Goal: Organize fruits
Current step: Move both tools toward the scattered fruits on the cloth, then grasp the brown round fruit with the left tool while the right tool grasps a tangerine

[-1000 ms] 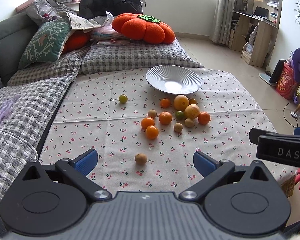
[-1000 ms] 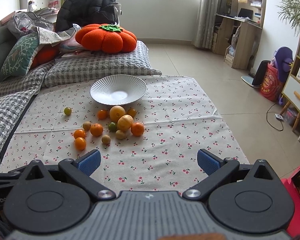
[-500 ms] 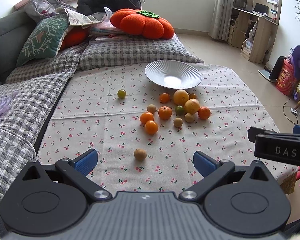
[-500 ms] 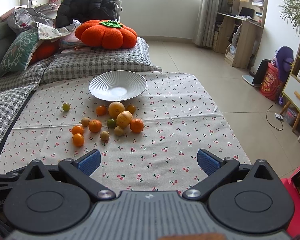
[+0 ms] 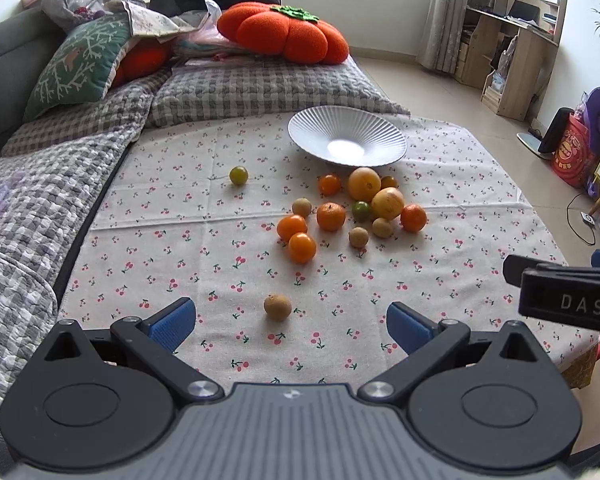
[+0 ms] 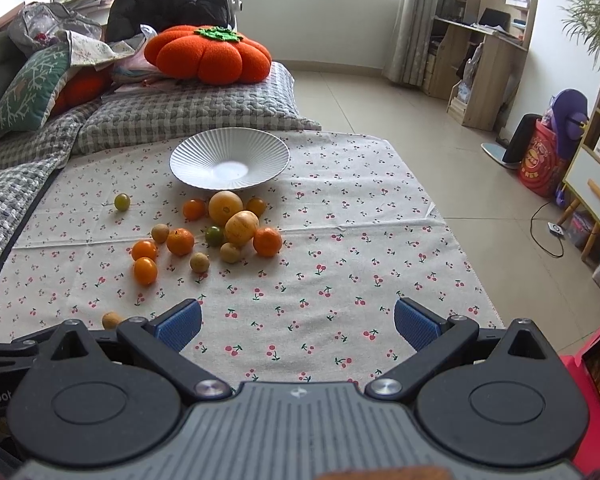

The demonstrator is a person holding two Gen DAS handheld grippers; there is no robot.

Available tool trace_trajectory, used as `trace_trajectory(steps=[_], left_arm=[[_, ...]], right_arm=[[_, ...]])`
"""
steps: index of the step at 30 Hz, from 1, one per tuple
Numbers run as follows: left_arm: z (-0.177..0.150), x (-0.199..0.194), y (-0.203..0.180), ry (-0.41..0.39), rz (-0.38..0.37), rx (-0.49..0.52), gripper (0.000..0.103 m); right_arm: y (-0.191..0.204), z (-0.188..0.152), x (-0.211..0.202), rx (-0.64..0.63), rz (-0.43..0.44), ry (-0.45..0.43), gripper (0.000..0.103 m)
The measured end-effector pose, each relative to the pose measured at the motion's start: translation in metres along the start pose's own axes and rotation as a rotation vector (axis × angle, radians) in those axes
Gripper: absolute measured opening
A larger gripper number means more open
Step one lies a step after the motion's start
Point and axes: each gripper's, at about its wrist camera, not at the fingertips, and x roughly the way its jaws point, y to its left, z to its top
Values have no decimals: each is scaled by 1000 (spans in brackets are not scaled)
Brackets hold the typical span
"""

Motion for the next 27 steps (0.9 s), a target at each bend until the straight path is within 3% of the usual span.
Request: trace_trajectory(steps=[6, 9, 13, 17, 21, 24, 27], left_arm=[[18, 15, 25, 15, -4, -18, 95], [40, 15, 53, -38, 24, -64, 95], [50, 28, 69, -22, 7, -126, 95], [42, 56, 48, 73, -39, -47, 95], [29, 87, 29, 130, -28, 43, 93], [23, 105, 30, 186, -46, 49, 88], [30, 114, 42, 220, -69, 16, 80]], right_arm=[[1, 12, 12, -17, 11, 36, 103], [-12, 37, 13, 31, 25, -28, 103], [-21, 71, 26, 58, 89, -87, 103], [-14, 83, 64, 16, 148, -51, 103], [-6, 80, 99, -25, 176, 5, 98], [3, 76, 114, -101, 188, 40, 90], [-4, 77, 131, -65, 225, 82, 85]])
